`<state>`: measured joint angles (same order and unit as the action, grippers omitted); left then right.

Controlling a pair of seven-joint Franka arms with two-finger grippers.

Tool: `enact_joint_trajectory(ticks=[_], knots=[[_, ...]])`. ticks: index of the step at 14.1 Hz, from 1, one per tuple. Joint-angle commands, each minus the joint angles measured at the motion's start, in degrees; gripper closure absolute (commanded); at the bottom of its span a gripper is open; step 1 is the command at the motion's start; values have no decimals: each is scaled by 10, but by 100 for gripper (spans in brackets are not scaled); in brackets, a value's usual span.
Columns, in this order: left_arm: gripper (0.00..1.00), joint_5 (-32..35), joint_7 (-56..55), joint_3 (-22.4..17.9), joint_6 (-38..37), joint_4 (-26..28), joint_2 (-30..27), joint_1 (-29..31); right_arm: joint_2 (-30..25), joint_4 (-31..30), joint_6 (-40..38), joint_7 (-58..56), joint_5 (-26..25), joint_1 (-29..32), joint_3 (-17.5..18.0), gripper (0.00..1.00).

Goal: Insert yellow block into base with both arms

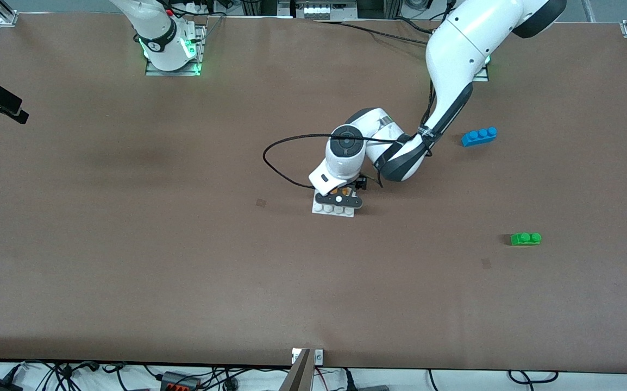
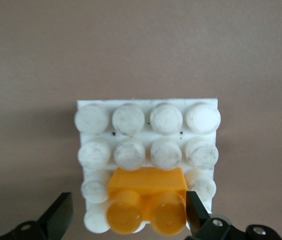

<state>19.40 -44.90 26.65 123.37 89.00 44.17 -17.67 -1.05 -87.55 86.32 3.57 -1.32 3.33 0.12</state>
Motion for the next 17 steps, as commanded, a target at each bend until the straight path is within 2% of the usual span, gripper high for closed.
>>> enact_joint_trajectory(ticks=[1, 4, 8, 11, 14, 16, 17], knots=[[0, 6, -3, 5, -59, -37, -20, 18, 3, 11, -10, -3, -7, 0, 2, 0], [0, -12, 44, 10, -88, -33, -51, 59, 3, 11, -11, -4, -7, 0, 2, 0], [0, -42, 188, 8, -138, -30, -92, 128, 11, 8, -11, -23, -8, -2, 3, 0], [0, -46, 237, 2, -153, -9, -125, 173, 20, 10, -10, -19, -3, -4, 4, 0], [0, -51, 241, -8, -154, 48, -193, 190, 19, 10, -12, -22, 0, -9, 3, 0], [0, -60, 296, -33, -174, 63, -238, 192, 19, 9, -11, -21, -1, -10, 2, 0], [0, -107, 347, -61, -199, 59, -257, 192, 20, 10, -10, -21, -1, -10, 2, 0]])
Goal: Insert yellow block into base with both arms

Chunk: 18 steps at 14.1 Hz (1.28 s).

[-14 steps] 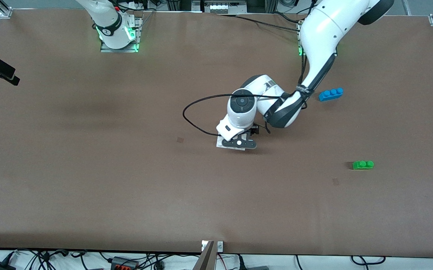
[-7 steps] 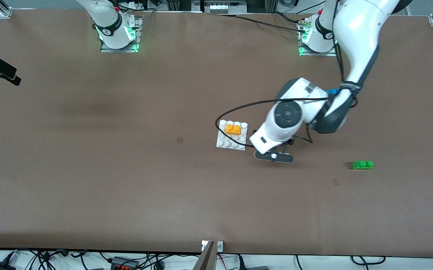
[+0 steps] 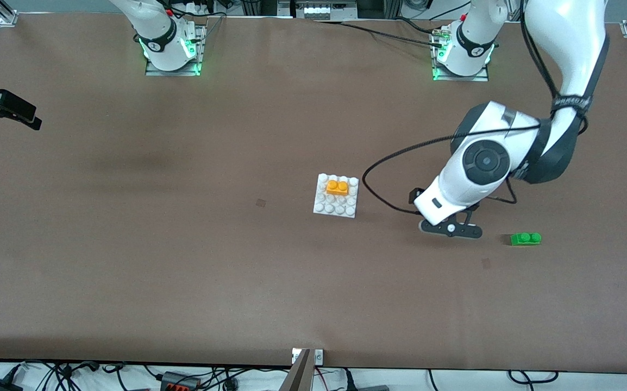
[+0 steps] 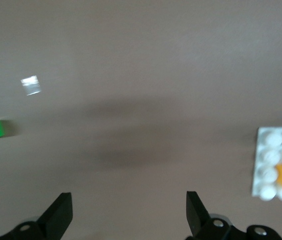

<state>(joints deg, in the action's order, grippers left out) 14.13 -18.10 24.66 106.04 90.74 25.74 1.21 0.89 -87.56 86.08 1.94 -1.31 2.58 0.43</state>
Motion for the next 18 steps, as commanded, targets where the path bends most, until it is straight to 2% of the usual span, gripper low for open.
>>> enact_joint_trajectory(ticks=[1, 2, 3, 4, 6, 8, 10, 13, 15, 18], knots=[[0, -120, 115, -81, -45, 44, -95, 2, 1, 10, -9, -4, 0, -1, 0, 0], [0, -186, 144, -127, -73, 48, -115, 0, 1, 9, -10, -4, 1, -1, 0, 0], [0, -218, 168, -164, -113, 45, -131, -3, 1, 9, -9, -5, 0, -1, -1, 0], [0, -219, 185, -184, -135, 48, -158, -6, 1, 9, -8, -4, 0, -1, 0, 0], [0, -216, 186, -194, -164, 72, -210, -5, 2, 8, -8, -3, 2, -1, 0, 0], [0, -213, 186, -203, -160, 112, -252, -6, 5, 10, -7, -2, 1, -3, 0, 0], [0, -198, 185, -202, -162, 112, -268, -13, 8, 10, -2, -2, 3, -2, 0, 0], [0, -128, 201, -194, -181, 61, -247, -40, 8, 9, -1, 0, 4, 0, 0, 0], [0, -132, 195, -194, -194, 23, -234, -42, 9, 10, 0, 0, 4, 1, -1, 0], [0, -134, 131, -193, -217, 1, -232, -49, 9, 10, 0, 0, 4, 0, -1, 0]])
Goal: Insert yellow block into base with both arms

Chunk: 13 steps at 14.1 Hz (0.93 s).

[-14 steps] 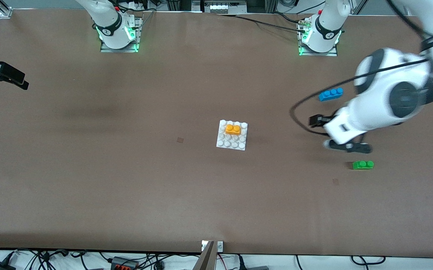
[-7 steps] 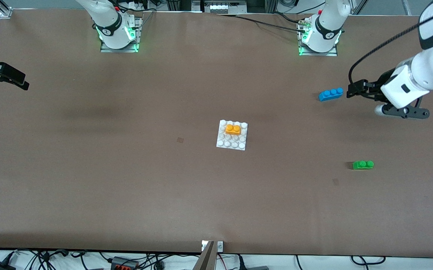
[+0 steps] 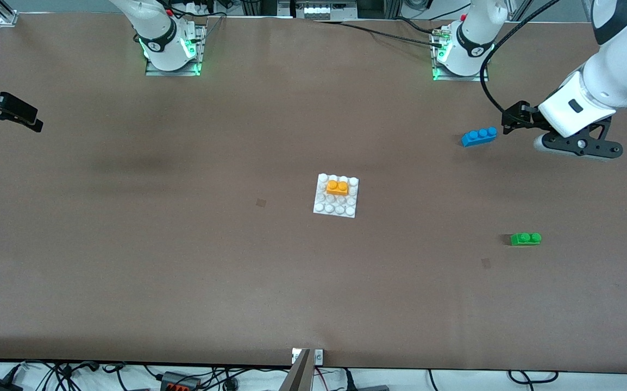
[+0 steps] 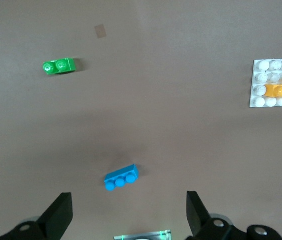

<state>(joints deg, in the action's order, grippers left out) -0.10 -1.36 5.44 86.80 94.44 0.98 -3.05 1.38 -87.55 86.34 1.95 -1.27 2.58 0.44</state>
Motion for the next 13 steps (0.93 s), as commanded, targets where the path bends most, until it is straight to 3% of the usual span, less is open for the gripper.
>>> enact_joint_trajectory(ticks=[1, 3, 13], knots=[[0, 5, -40, -1, -27, -50, 26, -7, 7, 9, -3, 0, 4, 1, -1, 0], [0, -1, -37, -1, -38, -76, 41, -9, 14, 9, -2, 0, 4, 1, -1, 0], [0, -3, -35, -2, -42, -76, 46, -12, 13, 9, -3, -2, 4, -1, -1, 0]])
